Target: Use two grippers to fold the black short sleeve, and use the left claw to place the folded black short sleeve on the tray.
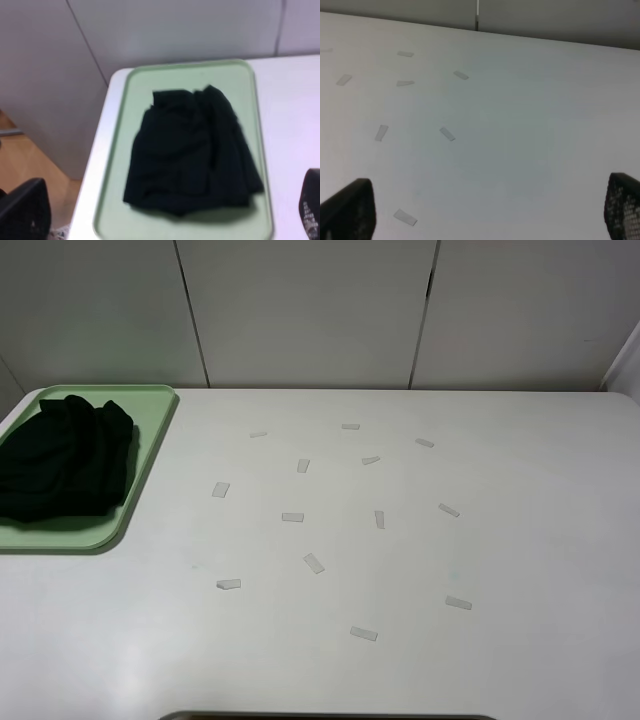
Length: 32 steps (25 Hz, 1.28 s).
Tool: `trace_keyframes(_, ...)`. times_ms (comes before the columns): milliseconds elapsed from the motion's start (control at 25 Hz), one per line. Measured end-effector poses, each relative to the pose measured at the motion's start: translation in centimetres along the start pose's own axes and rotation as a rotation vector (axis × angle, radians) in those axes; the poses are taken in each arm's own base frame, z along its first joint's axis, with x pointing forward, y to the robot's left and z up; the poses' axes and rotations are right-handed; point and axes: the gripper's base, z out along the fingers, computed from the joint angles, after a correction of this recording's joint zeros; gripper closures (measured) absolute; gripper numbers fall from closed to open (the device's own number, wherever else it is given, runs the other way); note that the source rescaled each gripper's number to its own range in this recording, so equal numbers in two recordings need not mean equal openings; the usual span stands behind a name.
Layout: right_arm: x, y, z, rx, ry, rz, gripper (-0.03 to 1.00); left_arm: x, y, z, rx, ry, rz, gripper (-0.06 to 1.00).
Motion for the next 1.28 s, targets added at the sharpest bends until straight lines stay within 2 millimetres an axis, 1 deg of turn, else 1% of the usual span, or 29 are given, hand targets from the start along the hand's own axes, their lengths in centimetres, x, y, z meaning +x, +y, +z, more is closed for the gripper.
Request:
trace_keyframes(160,0.0,0.0,0.0,0.000,0.000,0.000,-0.03,3.8,-0.4,-1.7,0.002,0.004,-0.006,-0.06)
trace_keyframes(280,0.0,0.0,0.0,0.000,0.000,0.000,-0.03,5.4,-0.6,-2.6,0.000,-0.013,-0.011,-0.06)
trace_keyframes(360,0.0,0.0,0.0,0.000,0.000,0.000,-0.03,5.9,-0.7,-3.1,0.009,-0.018,-0.020,-0.06)
trace_keyframes(480,0.0,0.0,0.0,0.000,0.000,0.000,-0.03,6.1,-0.9,-3.2,0.074,-0.028,-0.010,-0.06)
trace_keyframes(680,0.0,0.0,0.0,0.000,0.000,0.000,-0.03,7.3,-1.2,-2.3,0.158,0.020,0.076,-0.06)
trace_keyframes(760,0.0,0.0,0.0,0.000,0.000,0.000,-0.03,8.0,-1.1,-2.2,0.163,0.014,0.059,-0.06)
trace_keyframes(880,0.0,0.0,0.0,0.000,0.000,0.000,-0.03,9.1,-1.0,-2.8,0.162,-0.042,0.012,-0.06)
trace_keyframes(1000,0.0,0.0,0.0,0.000,0.000,0.000,-0.03,9.8,-0.6,-3.9,0.159,-0.122,-0.012,-0.06)
trace_keyframes(1080,0.0,0.0,0.0,0.000,0.000,0.000,-0.03,10.2,-0.5,-4.3,0.157,-0.137,-0.018,-0.06)
trace_keyframes(1280,0.0,0.0,0.0,0.000,0.000,0.000,-0.03,11.3,-0.7,-4.2,0.171,-0.012,-0.020,-0.06)
